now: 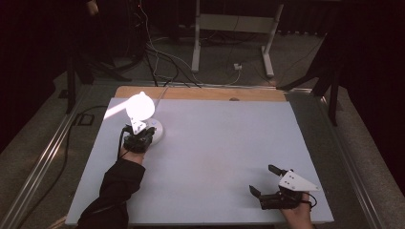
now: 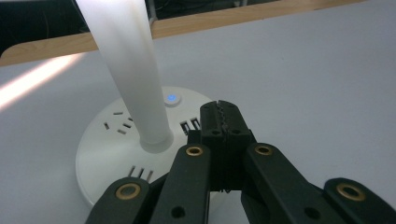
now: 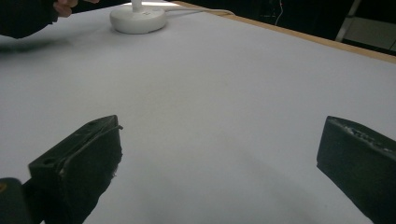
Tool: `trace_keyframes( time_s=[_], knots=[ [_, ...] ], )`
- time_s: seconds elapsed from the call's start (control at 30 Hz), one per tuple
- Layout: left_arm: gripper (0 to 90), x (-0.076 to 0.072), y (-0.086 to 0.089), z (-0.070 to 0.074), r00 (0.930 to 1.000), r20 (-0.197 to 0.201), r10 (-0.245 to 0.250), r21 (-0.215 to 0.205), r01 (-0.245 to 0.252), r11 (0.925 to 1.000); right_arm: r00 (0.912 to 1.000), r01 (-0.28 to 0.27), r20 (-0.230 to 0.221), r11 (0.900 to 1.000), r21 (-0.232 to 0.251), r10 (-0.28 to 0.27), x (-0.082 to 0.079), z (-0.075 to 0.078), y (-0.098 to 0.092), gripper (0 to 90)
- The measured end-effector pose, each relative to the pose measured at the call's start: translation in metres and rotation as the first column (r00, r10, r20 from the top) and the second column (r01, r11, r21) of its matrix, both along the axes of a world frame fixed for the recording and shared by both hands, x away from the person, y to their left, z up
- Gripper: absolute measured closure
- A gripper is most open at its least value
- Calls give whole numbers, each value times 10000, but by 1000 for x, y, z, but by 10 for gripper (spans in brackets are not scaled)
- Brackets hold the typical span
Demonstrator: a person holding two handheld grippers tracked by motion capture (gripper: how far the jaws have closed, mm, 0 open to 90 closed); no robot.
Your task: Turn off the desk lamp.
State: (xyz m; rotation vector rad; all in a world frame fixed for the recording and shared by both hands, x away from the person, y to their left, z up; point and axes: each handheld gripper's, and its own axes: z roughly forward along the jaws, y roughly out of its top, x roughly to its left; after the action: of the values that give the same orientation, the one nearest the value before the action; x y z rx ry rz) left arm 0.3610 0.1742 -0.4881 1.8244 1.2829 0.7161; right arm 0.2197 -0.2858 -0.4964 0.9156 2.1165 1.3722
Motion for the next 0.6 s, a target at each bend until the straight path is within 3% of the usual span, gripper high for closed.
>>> trace_keyframes(
  time_s=[0.6],
  knots=[
    [900, 2, 2, -6, 10000, -41, 34, 27, -34, 10000, 10000, -2, -26, 10000, -10, 2, 0, 0, 0, 0]
  ],
)
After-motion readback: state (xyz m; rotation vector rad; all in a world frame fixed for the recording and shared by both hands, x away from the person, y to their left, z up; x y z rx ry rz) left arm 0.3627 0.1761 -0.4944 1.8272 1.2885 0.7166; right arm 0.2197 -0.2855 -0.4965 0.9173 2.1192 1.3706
